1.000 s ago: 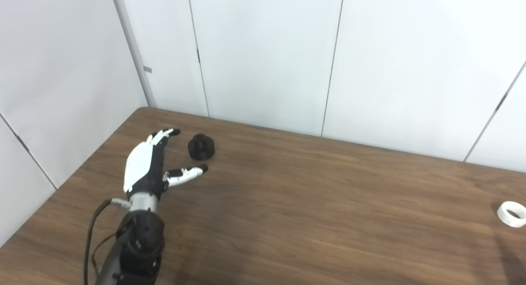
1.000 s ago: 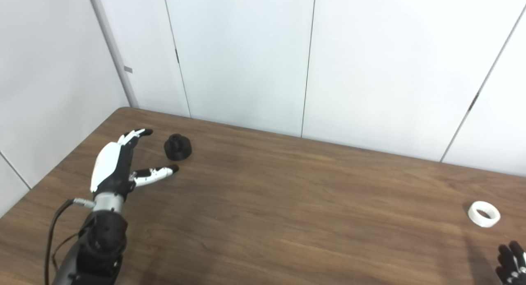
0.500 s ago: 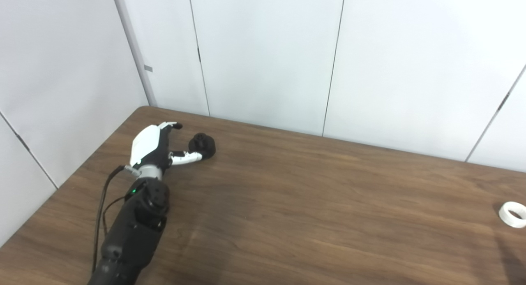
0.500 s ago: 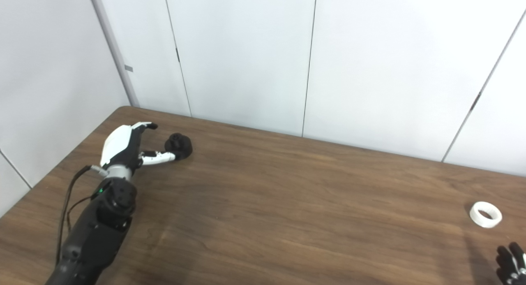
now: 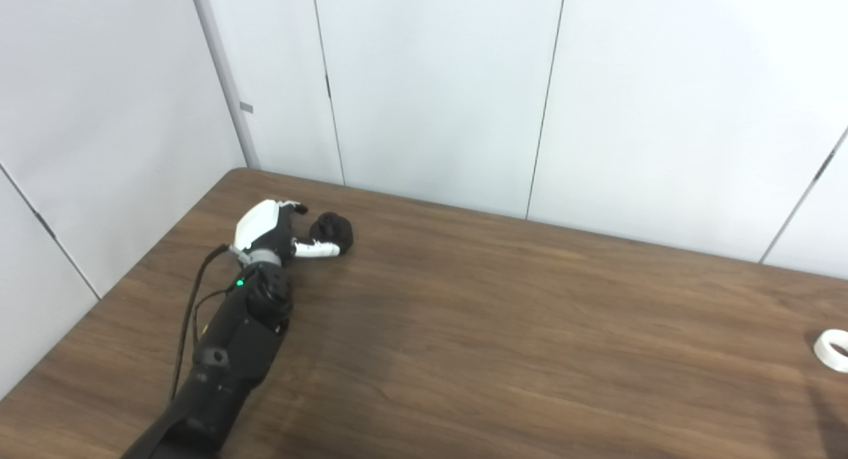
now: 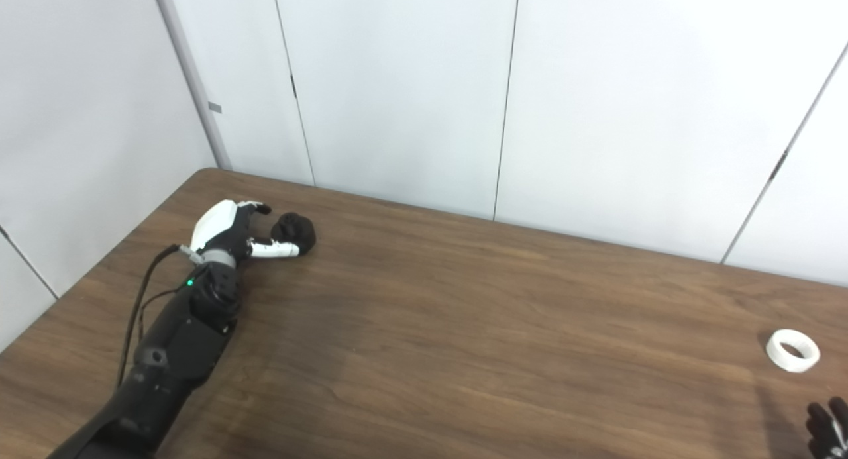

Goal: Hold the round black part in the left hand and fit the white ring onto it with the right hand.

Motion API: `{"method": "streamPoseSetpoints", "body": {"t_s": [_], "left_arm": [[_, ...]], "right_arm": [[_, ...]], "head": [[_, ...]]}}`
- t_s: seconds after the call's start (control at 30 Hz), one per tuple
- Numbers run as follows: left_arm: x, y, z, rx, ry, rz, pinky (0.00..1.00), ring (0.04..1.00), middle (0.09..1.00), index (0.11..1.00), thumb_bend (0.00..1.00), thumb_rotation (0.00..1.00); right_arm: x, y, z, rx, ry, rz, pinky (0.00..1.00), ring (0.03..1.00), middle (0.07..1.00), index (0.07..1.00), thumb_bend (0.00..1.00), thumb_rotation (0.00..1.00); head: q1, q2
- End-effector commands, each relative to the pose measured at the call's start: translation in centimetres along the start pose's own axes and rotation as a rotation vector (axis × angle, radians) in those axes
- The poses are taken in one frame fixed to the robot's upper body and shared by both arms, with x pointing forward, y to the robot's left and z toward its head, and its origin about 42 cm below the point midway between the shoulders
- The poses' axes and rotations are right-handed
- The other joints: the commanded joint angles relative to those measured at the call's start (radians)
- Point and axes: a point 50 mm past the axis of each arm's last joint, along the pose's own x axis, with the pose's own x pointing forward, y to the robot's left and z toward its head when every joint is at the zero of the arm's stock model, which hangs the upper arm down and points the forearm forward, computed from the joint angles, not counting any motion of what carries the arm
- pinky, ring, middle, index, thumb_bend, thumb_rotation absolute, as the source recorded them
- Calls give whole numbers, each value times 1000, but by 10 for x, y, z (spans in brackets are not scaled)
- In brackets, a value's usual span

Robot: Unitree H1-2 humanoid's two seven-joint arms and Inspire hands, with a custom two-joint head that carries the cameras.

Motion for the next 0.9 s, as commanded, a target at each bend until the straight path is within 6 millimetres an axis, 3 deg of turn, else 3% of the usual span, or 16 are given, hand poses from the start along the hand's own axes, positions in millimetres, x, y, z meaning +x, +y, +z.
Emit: {"method": "streamPoseSetpoints", "body": {"t_s": [0.0, 0.27, 0.87], "left_arm": [[13, 29, 18, 7, -32, 70, 1000, 1000, 965, 837, 1000, 332], [22, 28, 16, 33, -11, 49, 1000, 1000, 958, 832, 1000, 330], [25, 15, 33, 9, -37, -8, 1000, 1000, 946, 804, 998, 322]], "right_arm": [[-27, 22, -31, 81, 111, -16, 1000, 972, 957, 1000, 472, 1000], [-28, 23, -31, 70, 118, -23, 1000, 967, 953, 1000, 484, 1000], [-32, 26, -29, 78, 113, -25, 1000, 965, 943, 1000, 474, 1000]], "head": [[-4, 1], [-17, 2], [-29, 10]]}}
